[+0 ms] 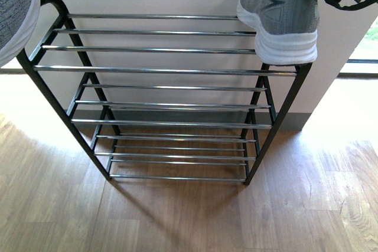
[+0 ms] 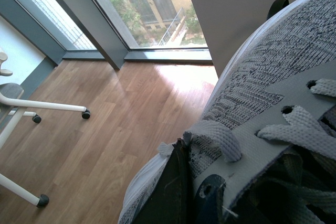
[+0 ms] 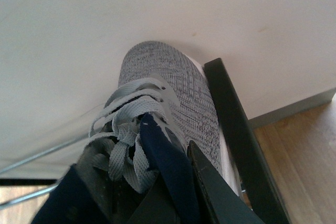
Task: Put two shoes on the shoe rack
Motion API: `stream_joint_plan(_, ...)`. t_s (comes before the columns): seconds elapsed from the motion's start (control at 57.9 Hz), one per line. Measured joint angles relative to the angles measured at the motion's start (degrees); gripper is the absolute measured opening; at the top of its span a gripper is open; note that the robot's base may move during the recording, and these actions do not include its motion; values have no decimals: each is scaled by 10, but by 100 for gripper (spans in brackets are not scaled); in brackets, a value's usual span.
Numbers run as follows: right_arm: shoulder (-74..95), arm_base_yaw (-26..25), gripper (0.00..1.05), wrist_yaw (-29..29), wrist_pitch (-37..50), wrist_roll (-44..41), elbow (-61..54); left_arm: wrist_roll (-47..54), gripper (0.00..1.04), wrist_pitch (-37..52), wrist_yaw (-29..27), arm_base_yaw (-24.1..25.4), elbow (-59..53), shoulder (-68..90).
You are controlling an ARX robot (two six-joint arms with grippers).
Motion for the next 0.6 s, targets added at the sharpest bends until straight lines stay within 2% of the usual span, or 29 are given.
stream_joint_plan(0.138, 33, -22, 1, 1, -44, 89, 25, 0, 2, 0, 0, 0, 0, 0)
stream_joint_plan(0.414, 37, 0, 1, 25, -45, 93, 20, 0, 2, 0, 0, 0, 0, 0)
stream_joint_plan(0.518, 37, -4, 25, 14, -59, 93, 20, 0, 2, 0, 0, 0, 0, 0)
stream_joint_plan(0.604, 7, -21, 45, -43, -73, 127, 12, 0, 2, 0, 0, 0, 0, 0)
